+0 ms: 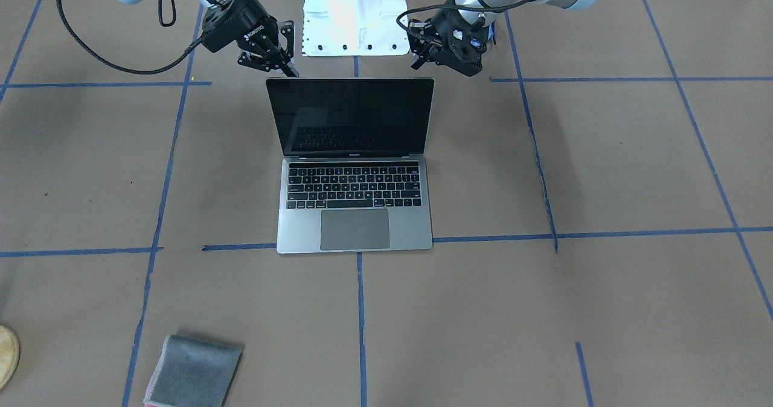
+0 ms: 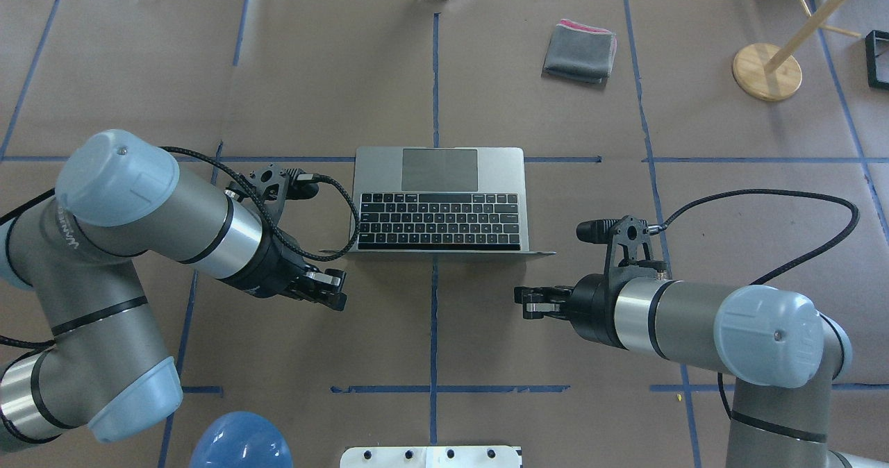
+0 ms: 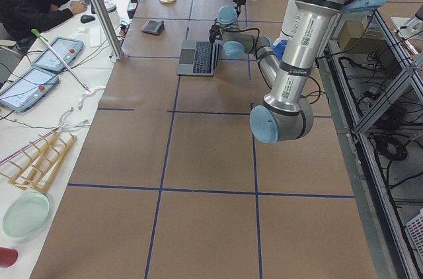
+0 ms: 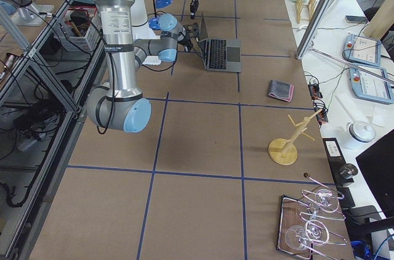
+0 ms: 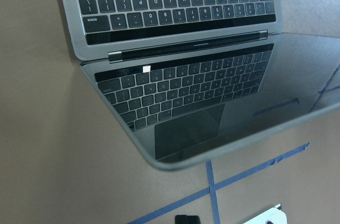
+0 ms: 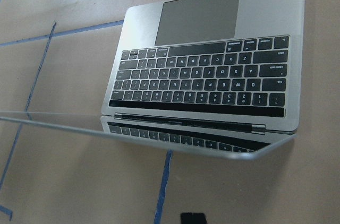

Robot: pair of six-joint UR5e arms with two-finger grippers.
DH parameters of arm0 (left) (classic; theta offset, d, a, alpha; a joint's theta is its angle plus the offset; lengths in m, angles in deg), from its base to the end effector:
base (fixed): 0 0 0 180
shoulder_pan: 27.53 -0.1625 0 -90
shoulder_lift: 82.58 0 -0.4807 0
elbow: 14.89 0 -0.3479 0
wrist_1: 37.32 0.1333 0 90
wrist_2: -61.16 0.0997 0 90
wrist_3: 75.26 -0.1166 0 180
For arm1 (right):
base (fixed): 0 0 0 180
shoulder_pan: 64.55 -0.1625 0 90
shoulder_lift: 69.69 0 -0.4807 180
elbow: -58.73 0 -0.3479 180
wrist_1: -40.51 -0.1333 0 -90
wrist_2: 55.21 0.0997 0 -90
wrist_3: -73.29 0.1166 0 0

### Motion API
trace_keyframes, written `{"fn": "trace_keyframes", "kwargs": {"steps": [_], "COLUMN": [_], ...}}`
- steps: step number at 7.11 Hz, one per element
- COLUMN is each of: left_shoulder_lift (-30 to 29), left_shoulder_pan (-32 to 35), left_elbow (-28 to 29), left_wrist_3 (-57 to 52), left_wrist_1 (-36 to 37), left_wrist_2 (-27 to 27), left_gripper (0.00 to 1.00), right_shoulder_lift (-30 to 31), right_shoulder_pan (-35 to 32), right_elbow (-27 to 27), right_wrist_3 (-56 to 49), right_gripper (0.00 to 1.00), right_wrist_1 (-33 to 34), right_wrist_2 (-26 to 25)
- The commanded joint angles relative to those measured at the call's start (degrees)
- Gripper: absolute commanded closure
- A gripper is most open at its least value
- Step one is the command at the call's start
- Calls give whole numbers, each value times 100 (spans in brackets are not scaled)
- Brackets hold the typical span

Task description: Close laptop

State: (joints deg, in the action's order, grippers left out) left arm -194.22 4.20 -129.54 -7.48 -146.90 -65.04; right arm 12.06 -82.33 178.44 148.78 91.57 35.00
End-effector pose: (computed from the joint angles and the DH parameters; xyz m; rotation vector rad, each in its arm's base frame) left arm 0.4291 -0.3411 0.3053 0.0044 1.2375 0.2185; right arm -0.4160 -0.2729 0.3536 0.3703 -1.2902 0.0458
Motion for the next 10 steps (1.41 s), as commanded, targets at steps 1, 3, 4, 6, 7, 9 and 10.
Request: {"fn": "trace_keyframes", "kwargs": {"steps": [1, 3, 4, 6, 7, 9, 10], "left_shoulder_lift": [-113, -437, -456, -473, -499, -561, -814], "left_shoulder_pan": [270, 447, 587, 711, 746, 746, 798], "left_elbow": [56, 415, 434, 557, 584, 645, 906], "left_wrist_3": [7, 7, 7, -11, -11, -2, -2], "left_wrist_1": [16, 16, 16, -2, -2, -2, -2], "left_wrist_2": [-10, -19, -28, -37, -45, -45, -45], "left_gripper": [98, 99, 99, 99, 99, 99, 99], "right_shoulder_lift": [-228, -622, -895, -976, -994, -1213, -1222], "right_shoulder_pan": [-102, -260, -374, -515, -629, -840, -910], "right_elbow": [-140, -316, -317, -334, -360, -632, -651], "right_wrist_3": [0, 0, -61, -70, -70, -79, -79], "right_gripper": [100, 100, 100, 100, 100, 100, 100], "right_wrist_1": [0, 348, 682, 809, 817, 818, 818], "right_wrist_2": [-29, -30, -12, -29, -29, -12, 6]}}
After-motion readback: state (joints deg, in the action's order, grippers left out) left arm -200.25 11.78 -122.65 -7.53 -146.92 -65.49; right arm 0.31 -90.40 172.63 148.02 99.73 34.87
